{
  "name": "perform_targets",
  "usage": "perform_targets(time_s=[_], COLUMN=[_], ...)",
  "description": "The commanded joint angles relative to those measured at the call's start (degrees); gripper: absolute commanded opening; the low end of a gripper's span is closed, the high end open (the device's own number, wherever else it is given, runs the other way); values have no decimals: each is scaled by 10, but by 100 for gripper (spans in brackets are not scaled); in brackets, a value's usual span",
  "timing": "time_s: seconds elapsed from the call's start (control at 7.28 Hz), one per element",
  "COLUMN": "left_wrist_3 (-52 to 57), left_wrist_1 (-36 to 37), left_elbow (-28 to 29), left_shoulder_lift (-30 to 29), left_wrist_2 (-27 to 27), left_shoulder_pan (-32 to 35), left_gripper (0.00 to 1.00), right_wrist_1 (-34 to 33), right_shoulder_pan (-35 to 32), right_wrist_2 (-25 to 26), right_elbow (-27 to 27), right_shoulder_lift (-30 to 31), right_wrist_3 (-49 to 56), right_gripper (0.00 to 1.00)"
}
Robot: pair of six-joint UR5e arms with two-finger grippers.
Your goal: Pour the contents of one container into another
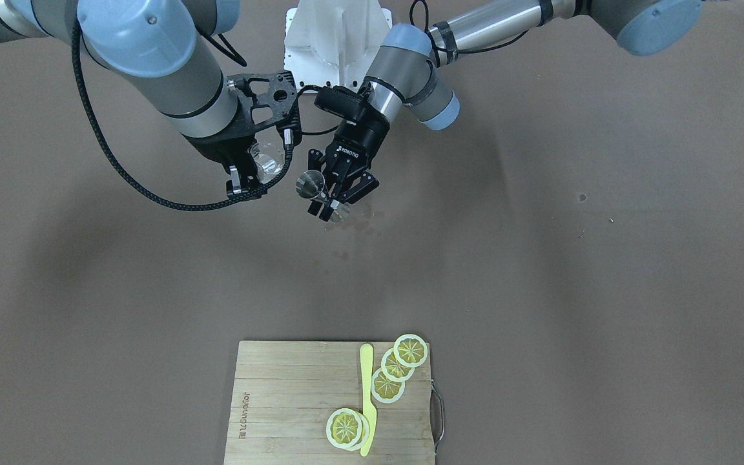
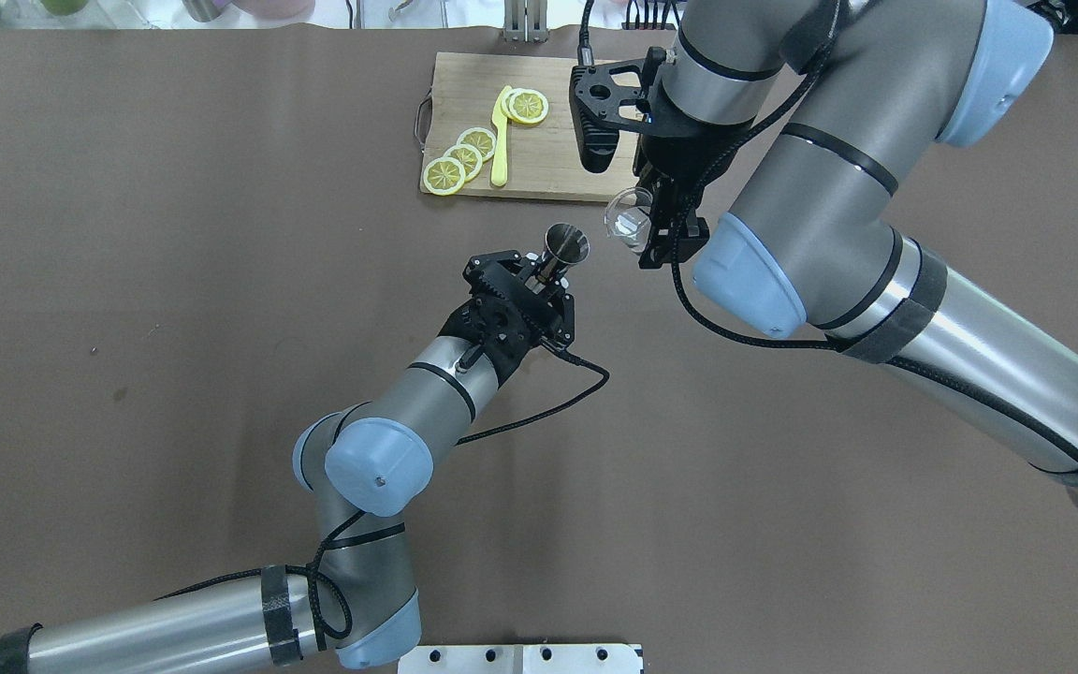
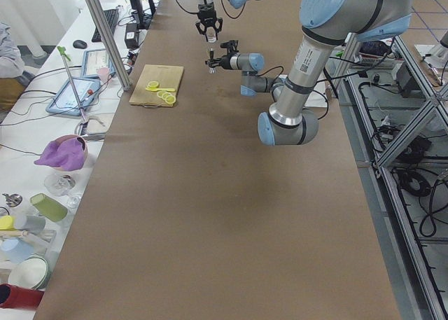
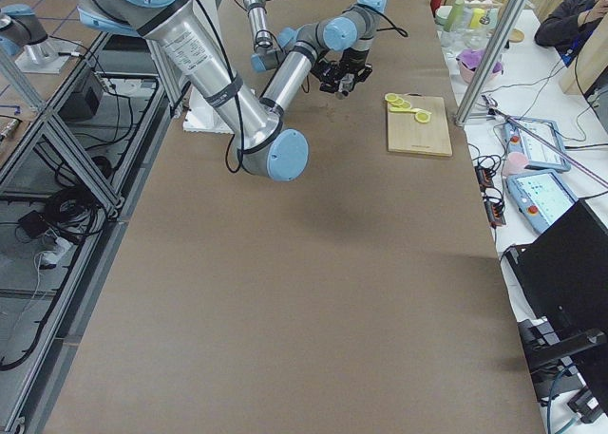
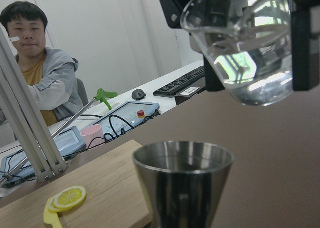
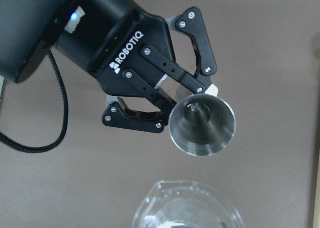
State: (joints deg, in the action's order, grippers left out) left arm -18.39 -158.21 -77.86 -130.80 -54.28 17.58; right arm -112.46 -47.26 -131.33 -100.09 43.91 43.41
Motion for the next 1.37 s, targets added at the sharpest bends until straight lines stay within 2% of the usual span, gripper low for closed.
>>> perform_targets(time_s=[0.0,0.69,1.24], left_wrist_3=[0,5,0], left_wrist_1=[0,-1,-1], left_elbow=[-1,-4,-5], left_shoulder_lift=[-2,-1,0], left_wrist_2=[0,1,1], left_shoulder_pan=[0,0,0], left_gripper=[0,0,0], right_wrist_1=[-38,-90,-109], right_shoulder_pan=[4,13,13], right_wrist_2=[3,18,29], right_elbow=[13,27,75], right_shoulder_lift=[-22,-43,-82], right_wrist_3=[14,15,19], right_gripper=[0,0,0])
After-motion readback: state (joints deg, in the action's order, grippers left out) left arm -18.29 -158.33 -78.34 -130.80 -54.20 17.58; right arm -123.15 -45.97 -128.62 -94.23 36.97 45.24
